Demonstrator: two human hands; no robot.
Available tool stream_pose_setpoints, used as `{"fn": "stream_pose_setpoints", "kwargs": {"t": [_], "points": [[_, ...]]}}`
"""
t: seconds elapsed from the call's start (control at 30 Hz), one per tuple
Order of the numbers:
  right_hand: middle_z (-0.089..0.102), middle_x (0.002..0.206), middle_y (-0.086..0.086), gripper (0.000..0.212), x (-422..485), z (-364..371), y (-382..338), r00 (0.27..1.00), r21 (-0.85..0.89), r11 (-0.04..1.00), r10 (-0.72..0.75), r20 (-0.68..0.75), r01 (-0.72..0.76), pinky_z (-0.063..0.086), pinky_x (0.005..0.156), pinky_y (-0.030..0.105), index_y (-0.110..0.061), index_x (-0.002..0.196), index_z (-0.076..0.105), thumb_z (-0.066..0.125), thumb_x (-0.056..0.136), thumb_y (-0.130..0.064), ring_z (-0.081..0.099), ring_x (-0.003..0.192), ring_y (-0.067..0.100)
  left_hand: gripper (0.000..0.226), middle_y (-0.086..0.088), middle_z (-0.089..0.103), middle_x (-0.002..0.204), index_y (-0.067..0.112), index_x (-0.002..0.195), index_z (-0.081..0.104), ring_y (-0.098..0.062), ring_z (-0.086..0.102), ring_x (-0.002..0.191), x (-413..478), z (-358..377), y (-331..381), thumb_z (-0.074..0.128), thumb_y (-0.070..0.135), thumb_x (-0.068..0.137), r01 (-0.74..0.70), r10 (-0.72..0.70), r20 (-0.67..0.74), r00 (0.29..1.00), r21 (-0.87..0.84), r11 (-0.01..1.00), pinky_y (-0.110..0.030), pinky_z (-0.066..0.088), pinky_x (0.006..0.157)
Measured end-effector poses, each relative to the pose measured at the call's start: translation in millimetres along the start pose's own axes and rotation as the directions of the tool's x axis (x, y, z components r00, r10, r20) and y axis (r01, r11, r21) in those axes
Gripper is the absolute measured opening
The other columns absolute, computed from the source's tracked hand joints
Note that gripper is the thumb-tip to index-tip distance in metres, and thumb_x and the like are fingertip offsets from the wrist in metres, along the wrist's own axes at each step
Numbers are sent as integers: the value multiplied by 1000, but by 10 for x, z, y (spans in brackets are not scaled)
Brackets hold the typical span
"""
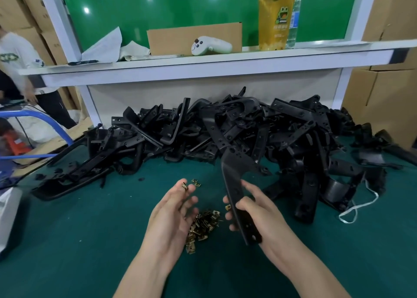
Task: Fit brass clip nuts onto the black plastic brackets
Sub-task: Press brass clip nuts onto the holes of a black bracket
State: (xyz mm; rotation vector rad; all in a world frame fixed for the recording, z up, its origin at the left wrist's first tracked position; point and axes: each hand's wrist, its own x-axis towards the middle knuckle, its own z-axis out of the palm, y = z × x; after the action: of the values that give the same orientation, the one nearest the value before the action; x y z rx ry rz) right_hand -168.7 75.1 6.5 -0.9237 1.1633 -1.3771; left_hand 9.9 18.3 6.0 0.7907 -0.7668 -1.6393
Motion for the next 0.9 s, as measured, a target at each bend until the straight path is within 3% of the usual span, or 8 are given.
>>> {"fn": "stream_pose_setpoints", "kwargs": {"t": [0.13, 0.23, 0.3, 0.37, 0.47, 0.57, 0.8, 0.9], "points": [[74, 88, -1, 28, -39, 13, -26, 998, -71, 996, -54, -24, 52, 56, 63, 28, -45, 115, 56, 66, 95, -28, 66, 66, 19, 30, 2, 73, 90, 25, 118, 69, -10, 69, 70, -8, 4, 6, 50, 9, 101, 17, -18, -36, 999, -24, 1000, -33, 48, 78], [72, 89, -3, 28, -77, 17, -42, 992, -239, 965, -121, -26, 112, 54, 63, 19, -55, 107, 52, 69, 85, -53, 64, 60, 14, 30, 4, 69, 83, 21, 118, 69, -10, 66, 67, -13, 8, 17, 48, 10, 100, 46, -50, -38, 998, -88, 995, -32, 47, 79], [70, 93, -4, 28, -99, 11, -24, 986, -366, 919, -164, -24, 144, 53, 63, 19, -62, 101, 48, 67, 82, -62, 62, 60, 10, 27, 5, 68, 81, 18, 119, 69, -9, 66, 67, -8, 23, 18, 55, 16, 96, 48, -53, -39, 998, -115, 992, -32, 47, 79], [66, 89, -8, 30, -110, -3, 12, 974, -573, 802, -225, -31, 167, 47, 62, 21, -60, 106, 41, 62, 85, -65, 57, 61, 7, 32, 5, 67, 82, 16, 118, 69, -9, 64, 66, -19, 51, 32, 65, 20, 86, 21, -26, -36, 999, -118, 993, -31, 47, 77], [53, 86, -26, 40, -128, -15, 65, 945, -874, 451, -326, 27, 181, 41, 65, 21, -54, 118, 31, 53, 87, -66, 53, 75, 5, 23, 5, 69, 84, 16, 108, 71, -7, 64, 66, -22, 57, 38, 66, 24, 88, 0, -3, -28, 1000, -85, 996, -30, 46, 74], [51, 95, -30, 42, -121, -2, 93, 922, -924, 315, -378, 89, 218, 46, 69, 26, -49, 123, 29, 50, 90, -64, 60, 84, 6, 18, 6, 72, 84, 19, 99, 73, -7, 67, 65, -9, 41, 36, 59, 30, 98, 22, -24, -44, 999, -41, 999, -31, 47, 74], [58, 123, -25, 48, -92, -12, 120, 913, -946, 273, -405, 50, 173, 49, 74, 28, -44, 133, 34, 50, 92, -60, 64, 97, 7, 24, 0, 77, 106, 11, 116, 70, -7, 71, 73, -37, 9, 23, 52, 18, 101, 18, -18, -11, 1000, -41, 999, -21, 57, 62], [55, 129, -24, 51, -80, -30, 125, 906, -954, 256, -423, 33, 154, 48, 77, 25, -38, 139, 40, 52, 93, -58, 60, 109, 4, 24, -1, 77, 111, 14, 120, 68, -7, 70, 74, -51, 15, 27, 53, 16, 101, 13, -13, -6, 1000, -11, 1000, -23, 56, 67]]}}
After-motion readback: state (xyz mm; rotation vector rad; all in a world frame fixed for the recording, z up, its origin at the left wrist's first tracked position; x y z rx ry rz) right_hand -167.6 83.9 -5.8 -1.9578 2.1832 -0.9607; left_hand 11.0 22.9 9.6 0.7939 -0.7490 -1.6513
